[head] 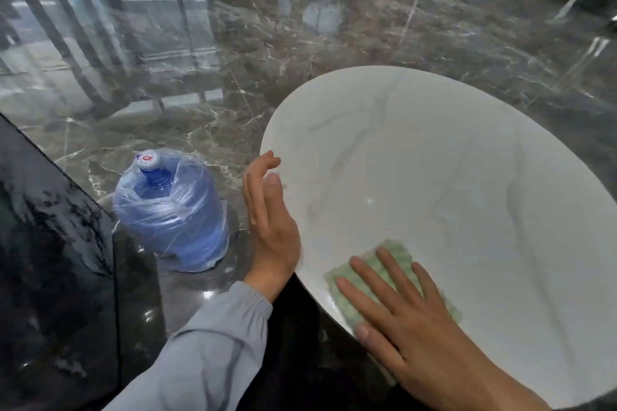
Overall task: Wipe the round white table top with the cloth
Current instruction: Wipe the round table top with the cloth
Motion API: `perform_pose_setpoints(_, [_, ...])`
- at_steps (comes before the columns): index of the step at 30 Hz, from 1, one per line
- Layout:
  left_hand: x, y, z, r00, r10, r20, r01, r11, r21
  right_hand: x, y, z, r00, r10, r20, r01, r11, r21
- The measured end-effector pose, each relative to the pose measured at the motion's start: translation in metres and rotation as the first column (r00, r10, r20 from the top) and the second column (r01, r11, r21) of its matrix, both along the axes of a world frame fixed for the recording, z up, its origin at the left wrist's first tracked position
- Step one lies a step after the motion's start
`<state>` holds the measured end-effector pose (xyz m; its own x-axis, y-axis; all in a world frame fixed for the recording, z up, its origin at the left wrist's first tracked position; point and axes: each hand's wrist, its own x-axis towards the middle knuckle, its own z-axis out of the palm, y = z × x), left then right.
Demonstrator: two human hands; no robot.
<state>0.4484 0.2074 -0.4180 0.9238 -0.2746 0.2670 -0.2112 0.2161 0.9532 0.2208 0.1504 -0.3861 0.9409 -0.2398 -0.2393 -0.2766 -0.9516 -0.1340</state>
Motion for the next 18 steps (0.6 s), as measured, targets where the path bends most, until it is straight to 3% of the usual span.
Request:
perform_pose_setpoints(4, [-0.001,-0.001,0.001,1.0,-0.013,0.026,0.013,1.0,0.019,-0.039,0.003,-0.003,0.995,-0.058,-0.076,0.053,0.996,-0.068])
perform_pose_setpoints(7, [-0.002,-0.001,0.001,1.0,-0.003,0.01,0.004,1.0,-0.011,-0.015,0.004,0.002,0.998,-0.057,-0.039,0.056,0.998,-0.024])
perform_pose_setpoints(10, [-0.003,0.0,0.001,1.0,0.011,-0.02,-0.012,0.999,-0.05,0.04,-0.003,0.004,0.996,-0.089,-0.012,0.089,0.992,0.092])
perform_pose_setpoints(14, [0.0,0.0,-0.002,0.999,0.009,-0.039,-0.012,0.996,-0.088,0.138,-0.029,-0.006,0.999,-0.049,0.018,0.047,0.996,0.075])
perform_pose_setpoints(18, [0.001,0.001,-0.004,0.999,0.011,-0.038,-0.015,0.995,-0.094,0.216,-0.051,-0.005,0.999,-0.011,-0.053,0.013,0.998,0.053])
